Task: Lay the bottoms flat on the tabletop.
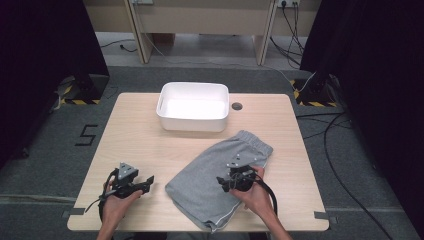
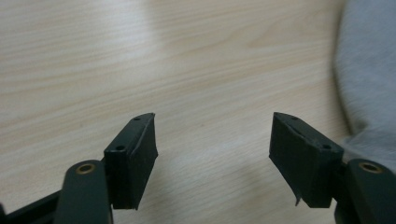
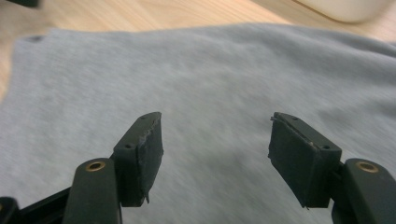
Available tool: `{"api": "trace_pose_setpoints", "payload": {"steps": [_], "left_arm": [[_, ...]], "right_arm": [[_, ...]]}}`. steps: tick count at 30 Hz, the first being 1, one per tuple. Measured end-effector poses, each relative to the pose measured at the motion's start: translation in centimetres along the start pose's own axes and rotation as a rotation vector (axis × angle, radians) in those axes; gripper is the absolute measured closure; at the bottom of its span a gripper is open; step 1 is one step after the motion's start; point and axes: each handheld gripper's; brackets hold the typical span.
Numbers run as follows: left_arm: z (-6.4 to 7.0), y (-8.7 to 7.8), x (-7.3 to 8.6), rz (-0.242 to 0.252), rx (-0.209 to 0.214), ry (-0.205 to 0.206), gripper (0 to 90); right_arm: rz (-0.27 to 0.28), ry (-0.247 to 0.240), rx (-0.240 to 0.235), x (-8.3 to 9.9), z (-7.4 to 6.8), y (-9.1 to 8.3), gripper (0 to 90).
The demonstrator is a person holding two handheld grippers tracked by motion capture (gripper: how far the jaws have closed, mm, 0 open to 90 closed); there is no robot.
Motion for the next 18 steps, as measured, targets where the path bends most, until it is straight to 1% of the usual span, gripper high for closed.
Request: {"api": "trace_pose_setpoints", "payload": {"steps": [1, 2, 5, 10, 12, 16, 18], "left_arm": [[-0.1, 0.2, 0.0, 0.0, -0.017, 0.009, 28.7], [-0.1, 0.2, 0.0, 0.002, -0.023, 0.002, 27.5], [-0.2, 0.3, -0.1, 0.001, -0.021, 0.007, 27.7], [-0.3, 0.3, -0.1, -0.001, -0.012, 0.013, 27.8], [-0.4, 0.3, -0.1, -0.002, -0.01, 0.016, 27.8], [-0.4, 0.3, -0.1, -0.003, -0.009, 0.017, 27.8], [-0.4, 0.4, -0.1, -0.001, -0.009, 0.017, 27.8]], "right_arm": [[0.005, -0.008, -0.005, -0.3, -0.5, 0.2, 34.5], [0.002, -0.01, -0.011, -0.5, -1.0, 0.3, 34.3], [0.001, -0.038, -0.042, -1.3, -3.0, 0.9, 33.9], [0.009, -0.11, -0.11, -3.1, -6.7, 2.0, 33.9], [0.011, -0.138, -0.125, -3.8, -8.1, 2.4, 33.9], [0.01, -0.174, -0.165, -4.8, -10.4, 3.1, 34.0], [0.006, -0.189, -0.172, -5.1, -11.3, 3.5, 33.9]]}}
Point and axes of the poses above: each handheld gripper's, and its own axes: y roughly forward along the jaws, x roughly out of its underside, z roughly to its right, and after that the axes turned 11 degrees about x, right-handed
